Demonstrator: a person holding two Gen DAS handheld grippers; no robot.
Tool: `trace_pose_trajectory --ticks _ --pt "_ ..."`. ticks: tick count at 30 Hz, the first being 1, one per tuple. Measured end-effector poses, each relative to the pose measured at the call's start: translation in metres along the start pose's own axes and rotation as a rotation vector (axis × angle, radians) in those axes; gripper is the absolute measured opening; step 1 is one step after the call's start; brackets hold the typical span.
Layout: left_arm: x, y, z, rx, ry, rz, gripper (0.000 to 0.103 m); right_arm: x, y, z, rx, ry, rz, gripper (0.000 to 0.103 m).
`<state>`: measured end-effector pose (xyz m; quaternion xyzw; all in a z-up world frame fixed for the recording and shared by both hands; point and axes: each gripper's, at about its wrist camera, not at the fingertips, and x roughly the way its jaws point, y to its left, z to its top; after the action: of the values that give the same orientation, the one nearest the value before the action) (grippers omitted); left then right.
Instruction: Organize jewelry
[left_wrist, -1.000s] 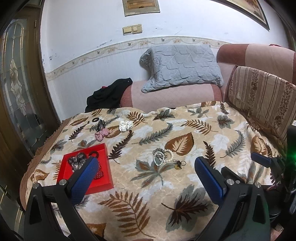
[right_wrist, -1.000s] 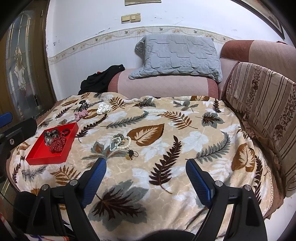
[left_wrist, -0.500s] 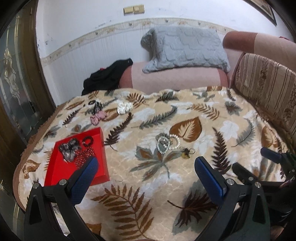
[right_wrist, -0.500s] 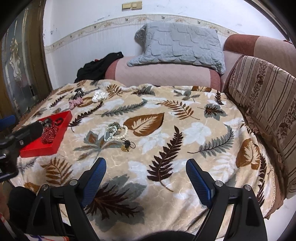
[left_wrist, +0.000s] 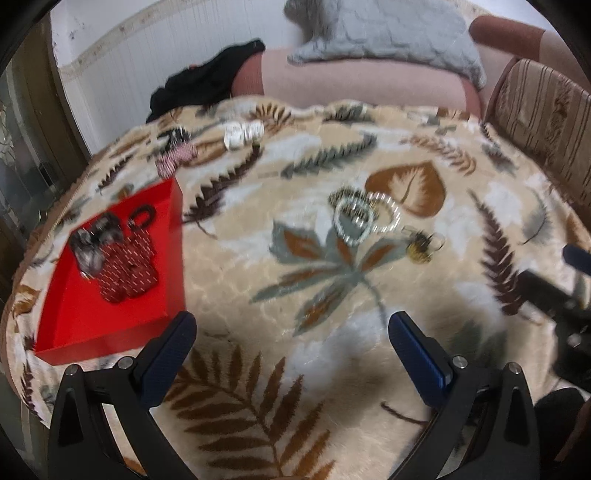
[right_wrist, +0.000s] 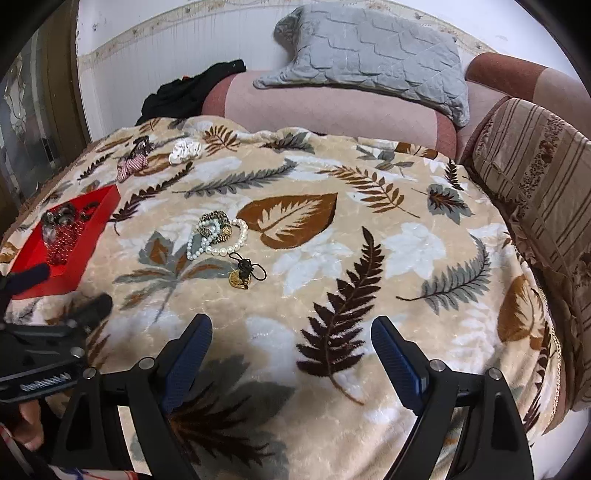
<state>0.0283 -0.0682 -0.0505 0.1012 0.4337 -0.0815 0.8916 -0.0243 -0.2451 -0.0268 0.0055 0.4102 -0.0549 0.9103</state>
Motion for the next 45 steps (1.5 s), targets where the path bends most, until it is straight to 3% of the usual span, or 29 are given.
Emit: trace_pose_trajectory --ticks 8,14,25,29,35,37,39,41,42,45 --pt "0.042 0.002 -0.016 0.005 0.099 -0.017 0.103 0.03 0.001 0.004 -0.001 0.061 0.016 0.091" --pt "0.052 0.007 -0.021 -0.035 0.129 -0.046 0.103 0.043 0.002 0.003 0.0 0.08 0.029 0.091" --pt "0.048 0.007 -0.033 -0.032 0.076 -0.046 0.103 0.061 -0.012 0.011 0.05 0.102 0.08 0.091" --pt "0.048 0.01 -0.022 -0.035 0.118 -0.078 0.103 0.071 -0.021 0.018 0.089 0.121 0.133 0.091" --pt "0.038 0.015 -0.01 -0.009 0.047 -0.063 0.103 0.093 -0.005 0.027 0.036 0.149 0.21 0.09" --pt "0.035 0.017 -0.006 -0.001 0.035 -0.058 0.103 0.102 0.004 0.032 0.016 0.151 0.243 0.081" --pt "0.033 0.02 -0.003 -0.003 0.023 -0.063 0.103 0.114 0.011 0.037 0.0 0.164 0.253 0.061" --pt "0.032 0.022 0.0 0.001 0.015 -0.072 0.103 0.129 0.016 0.042 0.001 0.179 0.251 0.05" --pt "0.032 0.022 0.002 0.005 0.012 -0.074 0.103 0.135 0.017 0.044 -0.004 0.186 0.249 0.036" --pt "0.033 0.022 0.009 0.02 0.004 -0.074 0.103 0.149 0.02 0.046 -0.01 0.202 0.242 0.027"
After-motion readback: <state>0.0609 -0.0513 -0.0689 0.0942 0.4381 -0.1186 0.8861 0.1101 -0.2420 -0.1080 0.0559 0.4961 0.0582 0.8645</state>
